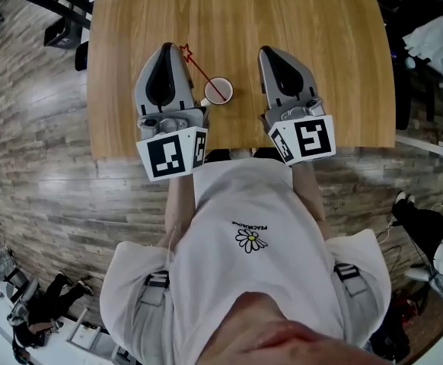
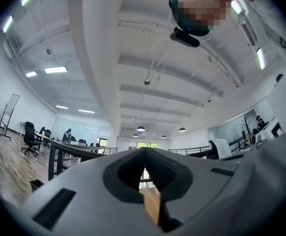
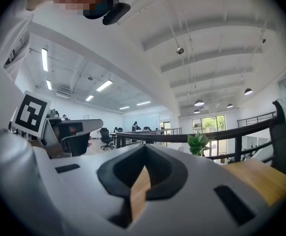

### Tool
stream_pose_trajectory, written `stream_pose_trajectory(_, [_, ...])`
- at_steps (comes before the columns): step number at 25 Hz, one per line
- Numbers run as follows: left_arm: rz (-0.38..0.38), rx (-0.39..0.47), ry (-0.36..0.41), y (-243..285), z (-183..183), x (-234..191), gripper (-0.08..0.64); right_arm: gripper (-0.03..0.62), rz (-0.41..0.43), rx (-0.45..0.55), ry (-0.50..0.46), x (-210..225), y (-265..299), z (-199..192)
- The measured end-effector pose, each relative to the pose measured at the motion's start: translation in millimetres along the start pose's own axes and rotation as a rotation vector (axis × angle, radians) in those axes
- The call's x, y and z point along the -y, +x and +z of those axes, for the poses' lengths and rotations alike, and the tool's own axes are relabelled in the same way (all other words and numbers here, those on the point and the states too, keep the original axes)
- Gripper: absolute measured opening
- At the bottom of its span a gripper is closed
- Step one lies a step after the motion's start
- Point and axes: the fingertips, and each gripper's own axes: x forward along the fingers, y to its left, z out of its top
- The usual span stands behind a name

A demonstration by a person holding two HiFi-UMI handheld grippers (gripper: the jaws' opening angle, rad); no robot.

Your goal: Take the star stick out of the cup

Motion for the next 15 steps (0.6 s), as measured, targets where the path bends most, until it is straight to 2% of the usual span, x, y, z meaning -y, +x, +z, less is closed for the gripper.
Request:
stream_pose_trajectory(7, [0.038, 0.034, 0.029, -1, 18, -5, 0.015, 0.006, 0.029, 0.055, -0.021, 1, -3, 27])
stream_pose_trajectory(15, [0.019, 0.052, 0.054, -5, 31, 3, 0.015, 0.006, 0.024, 0.096, -0.028, 1, -8, 41])
